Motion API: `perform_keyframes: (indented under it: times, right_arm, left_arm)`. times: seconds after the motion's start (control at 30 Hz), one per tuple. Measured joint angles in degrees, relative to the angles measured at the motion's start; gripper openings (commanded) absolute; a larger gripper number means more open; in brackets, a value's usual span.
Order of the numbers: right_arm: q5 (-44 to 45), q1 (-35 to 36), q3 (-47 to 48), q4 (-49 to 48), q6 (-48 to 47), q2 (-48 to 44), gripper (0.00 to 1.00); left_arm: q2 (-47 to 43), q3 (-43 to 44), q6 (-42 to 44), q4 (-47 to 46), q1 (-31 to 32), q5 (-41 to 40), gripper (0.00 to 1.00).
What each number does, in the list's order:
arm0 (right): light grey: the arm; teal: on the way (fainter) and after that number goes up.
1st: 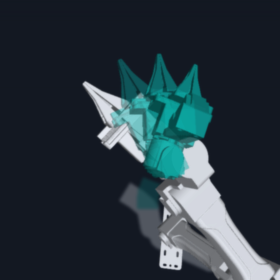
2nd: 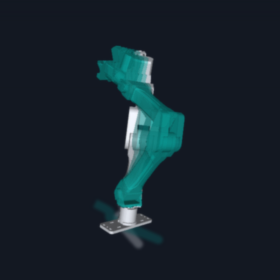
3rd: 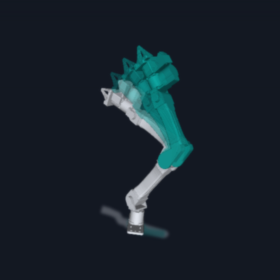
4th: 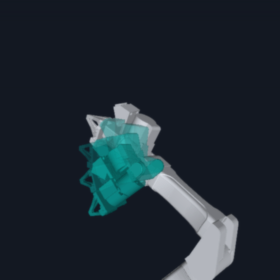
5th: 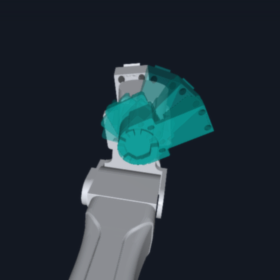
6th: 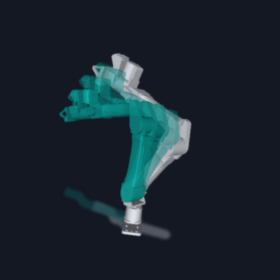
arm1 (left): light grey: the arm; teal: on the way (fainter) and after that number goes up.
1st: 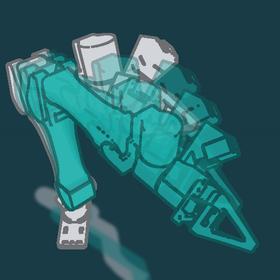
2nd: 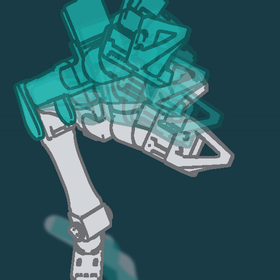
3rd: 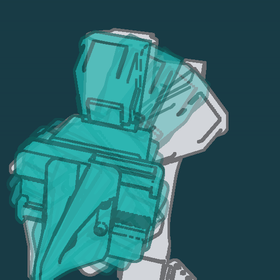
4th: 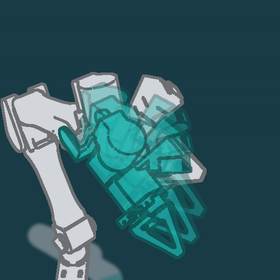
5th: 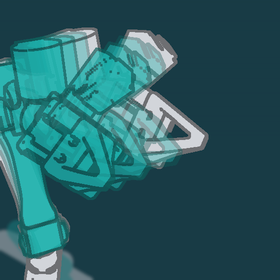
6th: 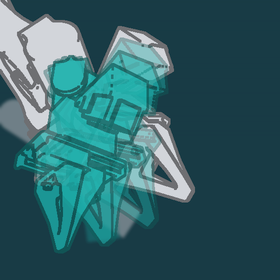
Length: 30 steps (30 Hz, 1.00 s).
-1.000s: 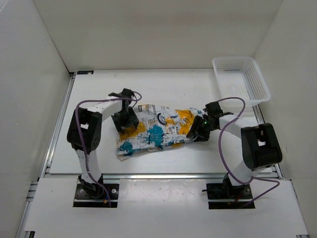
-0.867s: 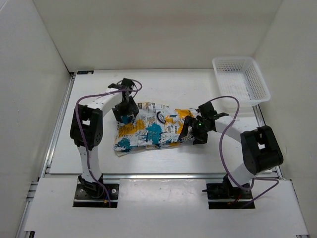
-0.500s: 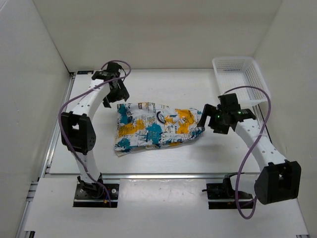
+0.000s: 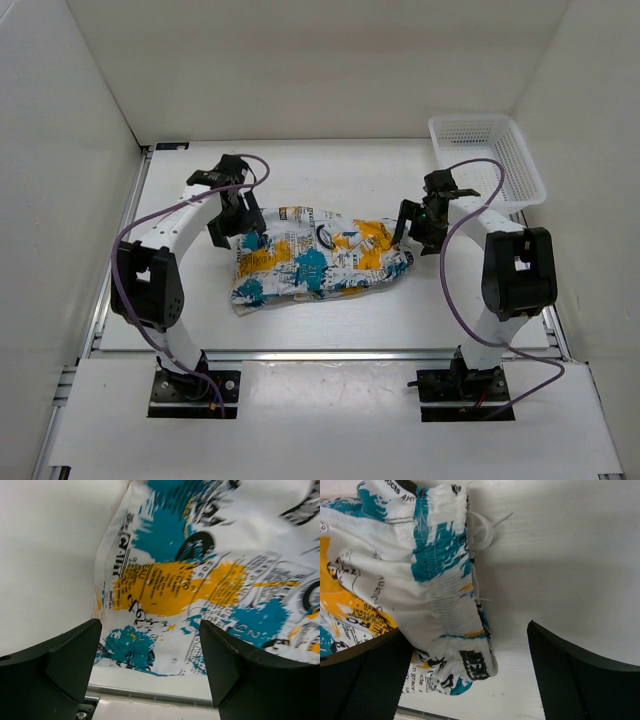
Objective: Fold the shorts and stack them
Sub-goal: Fold the shorts
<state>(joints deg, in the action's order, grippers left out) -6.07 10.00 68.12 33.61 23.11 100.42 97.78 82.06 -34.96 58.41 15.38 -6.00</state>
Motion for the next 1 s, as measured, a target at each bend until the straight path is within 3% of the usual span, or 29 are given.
perform_keyframes:
  times: [0.27, 0.53, 0.7, 1.0]
  right_arm:
    - [-6.6, -0.7, -4.7, -7.5, 0.6, 2.7, 0.61]
    - [-8.5, -0.5, -4.8, -11.7, 1.6, 4.8, 0.00]
    - [-6.0, -0.1, -3.7, -10.3, 1.7, 4.6, 0.00]
    - [6.7, 0.6, 4.3, 0.9, -1.3, -0.7, 0.00]
  left_arm:
    - [1.7, -5.6, -0.6, -3.8, -0.2, 1.6, 0.87]
    - [6.0, -6.8, -0.9, -6.6, -1.9, 2.1, 0.85]
    - [5.9, -7.3, -0.9, -7.2, -2.6, 2.1, 0.85]
    - [3.7, -7.9, 0.2, -7.5, -4.0, 2.3, 0.85]
